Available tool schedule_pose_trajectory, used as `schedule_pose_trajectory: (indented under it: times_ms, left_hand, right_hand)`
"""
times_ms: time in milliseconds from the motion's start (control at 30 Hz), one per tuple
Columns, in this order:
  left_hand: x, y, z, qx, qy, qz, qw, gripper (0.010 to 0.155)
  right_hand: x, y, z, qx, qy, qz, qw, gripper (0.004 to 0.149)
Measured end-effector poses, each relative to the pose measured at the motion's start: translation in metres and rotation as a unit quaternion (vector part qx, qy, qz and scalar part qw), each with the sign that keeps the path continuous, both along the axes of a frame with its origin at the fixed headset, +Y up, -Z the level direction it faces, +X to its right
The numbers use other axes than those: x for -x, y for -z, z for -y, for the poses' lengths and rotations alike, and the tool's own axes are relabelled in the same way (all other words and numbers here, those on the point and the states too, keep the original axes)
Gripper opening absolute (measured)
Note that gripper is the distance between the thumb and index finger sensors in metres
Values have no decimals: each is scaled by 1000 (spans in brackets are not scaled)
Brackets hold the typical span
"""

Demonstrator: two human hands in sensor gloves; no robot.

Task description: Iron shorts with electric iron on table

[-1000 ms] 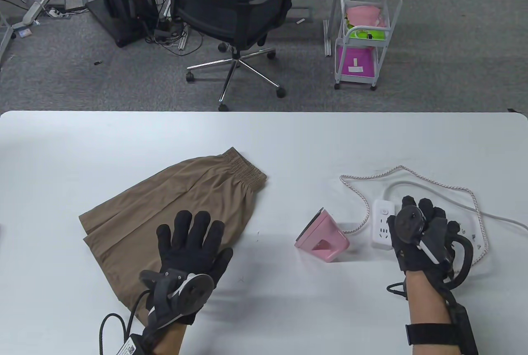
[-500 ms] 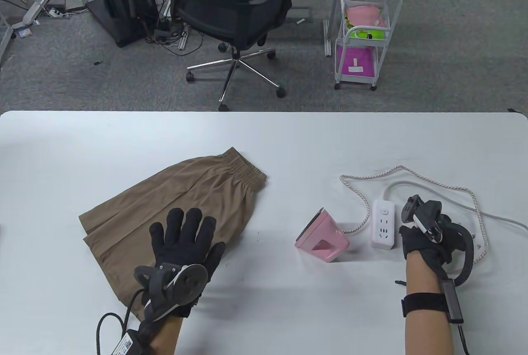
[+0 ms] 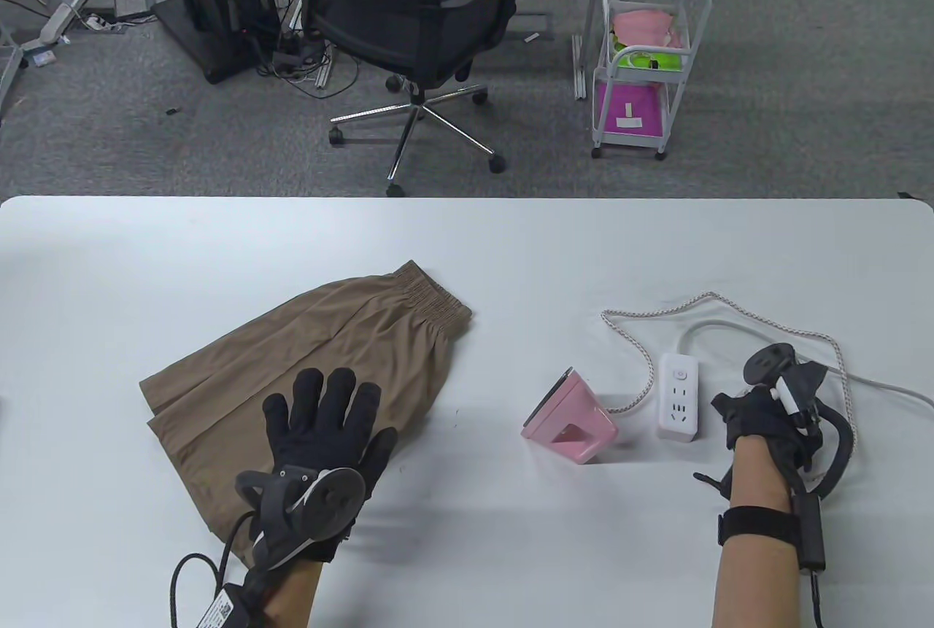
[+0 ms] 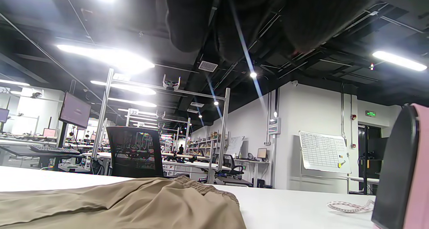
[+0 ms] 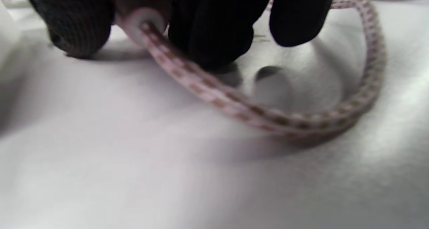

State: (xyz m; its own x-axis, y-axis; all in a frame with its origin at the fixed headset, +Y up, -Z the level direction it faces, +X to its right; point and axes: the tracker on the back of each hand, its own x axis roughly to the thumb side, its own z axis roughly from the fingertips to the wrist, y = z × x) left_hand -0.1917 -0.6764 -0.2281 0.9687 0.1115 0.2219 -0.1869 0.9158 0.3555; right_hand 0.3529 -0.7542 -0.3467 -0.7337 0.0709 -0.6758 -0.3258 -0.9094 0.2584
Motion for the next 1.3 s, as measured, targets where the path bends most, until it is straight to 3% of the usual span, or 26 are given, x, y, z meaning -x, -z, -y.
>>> schedule_pose_trajectory:
  times_ms: [167,433,700,833,1300]
  left_hand:
    - [-1,0,0,-1,0,3,1000,61]
    - [-3,-2,1,-3,-1,10,1000,61]
    - [-7,-5,1,-9,-2,20,1000,61]
    - [-7,-6,1,-11,-4,21,1000,61]
    - [-6,-6,1,-12,-8,19,1000,61]
  right_hand:
    - [13,-1,-5,-39,-19,-27,999,77]
    - [37,-11,-33,-107,-8,-98,989,74]
    - [64,-28,-54,-110,33,-181,977,74]
    - [69,-34,-53,-137,75,-175,972,72]
    - [70,-38,-27,-95,152,-184,967,72]
